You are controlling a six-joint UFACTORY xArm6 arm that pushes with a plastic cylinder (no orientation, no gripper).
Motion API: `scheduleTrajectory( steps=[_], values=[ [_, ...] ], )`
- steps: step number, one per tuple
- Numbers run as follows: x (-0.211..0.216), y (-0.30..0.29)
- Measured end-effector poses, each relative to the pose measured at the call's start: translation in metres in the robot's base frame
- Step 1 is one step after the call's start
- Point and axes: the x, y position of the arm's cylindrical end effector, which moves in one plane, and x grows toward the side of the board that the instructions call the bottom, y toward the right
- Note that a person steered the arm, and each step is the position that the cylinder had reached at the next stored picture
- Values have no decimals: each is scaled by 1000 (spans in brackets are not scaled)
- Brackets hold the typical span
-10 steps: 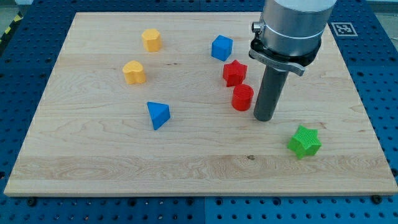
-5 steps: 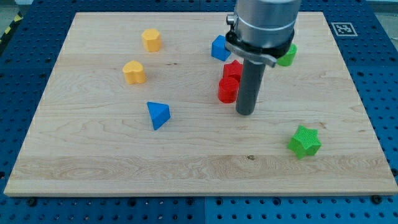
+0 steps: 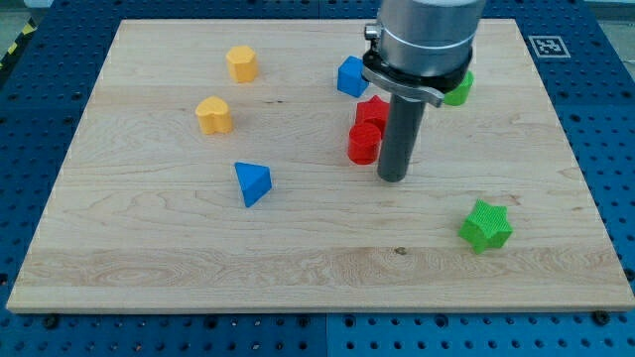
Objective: Place the red blocks towards the center of the board
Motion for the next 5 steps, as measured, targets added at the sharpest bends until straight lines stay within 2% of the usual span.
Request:
scheduleTrajectory(
  steps=[2,3,4,5],
  values=[
    [-4,-13],
    [10,-29],
    [35,1],
    [35,28]
  ],
)
